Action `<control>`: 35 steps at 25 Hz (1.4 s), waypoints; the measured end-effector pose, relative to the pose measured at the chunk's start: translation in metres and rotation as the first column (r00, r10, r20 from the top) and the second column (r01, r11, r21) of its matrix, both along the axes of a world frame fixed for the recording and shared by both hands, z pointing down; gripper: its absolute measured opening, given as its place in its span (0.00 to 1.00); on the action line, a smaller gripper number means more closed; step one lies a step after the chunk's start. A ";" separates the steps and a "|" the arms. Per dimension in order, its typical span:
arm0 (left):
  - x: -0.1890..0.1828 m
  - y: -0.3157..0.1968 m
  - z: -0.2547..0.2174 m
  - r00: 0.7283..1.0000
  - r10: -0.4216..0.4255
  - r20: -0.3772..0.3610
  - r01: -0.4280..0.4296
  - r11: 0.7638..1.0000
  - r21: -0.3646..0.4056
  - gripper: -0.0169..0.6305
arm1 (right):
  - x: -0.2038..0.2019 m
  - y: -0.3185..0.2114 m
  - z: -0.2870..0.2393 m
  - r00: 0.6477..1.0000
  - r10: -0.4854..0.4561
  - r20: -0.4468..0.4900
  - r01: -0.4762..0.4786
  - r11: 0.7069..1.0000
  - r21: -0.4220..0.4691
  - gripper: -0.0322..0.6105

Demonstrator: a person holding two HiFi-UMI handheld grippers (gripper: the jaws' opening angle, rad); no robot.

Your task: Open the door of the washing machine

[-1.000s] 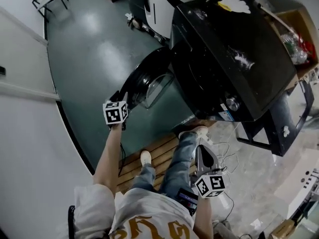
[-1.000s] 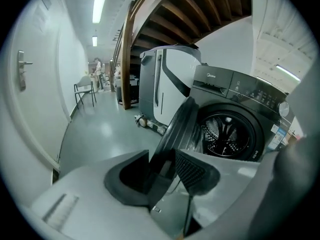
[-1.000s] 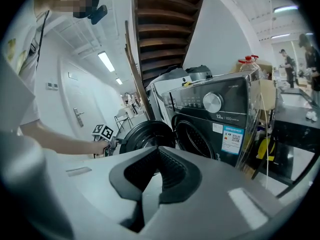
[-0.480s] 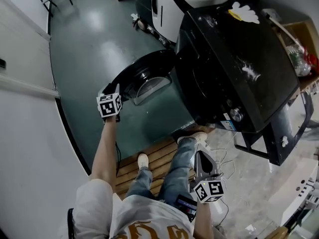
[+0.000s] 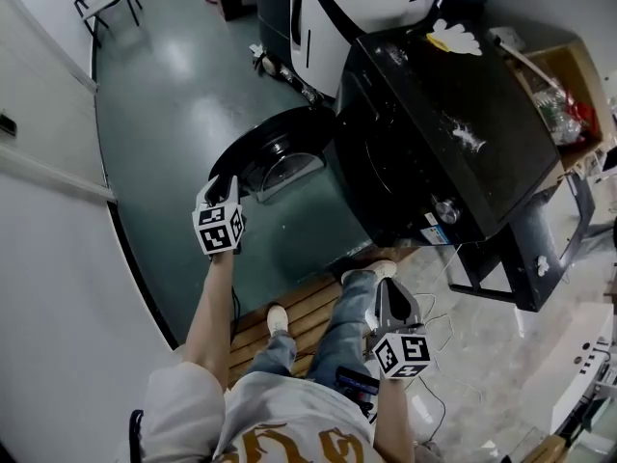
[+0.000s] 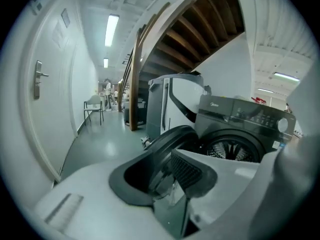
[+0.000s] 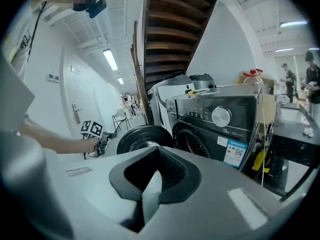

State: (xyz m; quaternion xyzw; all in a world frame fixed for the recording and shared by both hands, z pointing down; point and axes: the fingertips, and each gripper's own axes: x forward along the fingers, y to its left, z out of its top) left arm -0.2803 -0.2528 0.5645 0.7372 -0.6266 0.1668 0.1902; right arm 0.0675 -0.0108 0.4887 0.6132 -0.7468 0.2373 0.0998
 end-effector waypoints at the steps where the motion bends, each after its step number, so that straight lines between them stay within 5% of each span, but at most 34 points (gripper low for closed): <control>1: 0.005 0.010 -0.012 1.000 0.021 -0.010 -0.021 1.000 0.018 0.21 | -0.002 0.002 -0.006 1.000 0.014 -0.002 -0.014 1.000 0.011 0.08; 8: 0.043 0.082 -0.101 0.979 0.191 -0.075 -0.179 0.973 0.148 0.06 | -0.012 0.027 -0.046 0.996 0.092 -0.015 -0.090 0.991 0.097 0.08; 17: 0.086 0.154 -0.178 0.930 0.347 -0.118 -0.311 0.917 0.248 0.04 | -0.013 0.051 -0.080 0.990 0.136 -0.030 -0.128 0.975 0.184 0.08; 35: 0.102 0.193 -0.200 0.888 0.433 -0.154 -0.380 0.881 0.283 0.04 | -0.029 0.061 -0.104 0.991 0.127 -0.042 -0.114 0.964 0.239 0.08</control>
